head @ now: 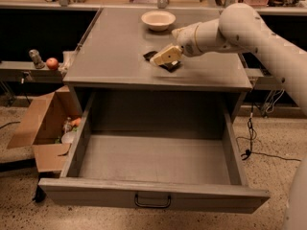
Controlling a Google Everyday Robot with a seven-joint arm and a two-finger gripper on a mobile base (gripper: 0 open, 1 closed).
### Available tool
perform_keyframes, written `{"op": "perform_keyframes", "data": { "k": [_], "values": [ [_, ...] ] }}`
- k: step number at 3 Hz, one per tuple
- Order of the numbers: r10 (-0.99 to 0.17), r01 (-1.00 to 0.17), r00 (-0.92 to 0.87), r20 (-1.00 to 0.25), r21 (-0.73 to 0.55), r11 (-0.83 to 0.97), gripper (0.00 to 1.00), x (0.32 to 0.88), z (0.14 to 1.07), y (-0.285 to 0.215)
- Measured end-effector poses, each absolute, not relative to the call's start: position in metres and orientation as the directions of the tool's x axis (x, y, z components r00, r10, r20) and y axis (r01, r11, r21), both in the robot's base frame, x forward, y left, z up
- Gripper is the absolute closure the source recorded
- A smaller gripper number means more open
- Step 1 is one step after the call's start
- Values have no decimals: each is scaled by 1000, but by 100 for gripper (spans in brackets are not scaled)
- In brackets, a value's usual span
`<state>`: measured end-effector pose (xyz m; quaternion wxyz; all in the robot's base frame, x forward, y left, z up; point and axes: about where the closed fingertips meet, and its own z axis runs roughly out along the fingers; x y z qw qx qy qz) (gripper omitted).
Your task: Pick rxbar chocolate from top drawer and place on counter
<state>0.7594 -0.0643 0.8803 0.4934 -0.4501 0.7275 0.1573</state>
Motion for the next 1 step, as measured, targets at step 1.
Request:
{"op": "perform_keyframes", "data": {
  "k": [1],
  "values": [
    [-441,-848,8,-898,-240,473,0,756,920,-32]
  ]
}}
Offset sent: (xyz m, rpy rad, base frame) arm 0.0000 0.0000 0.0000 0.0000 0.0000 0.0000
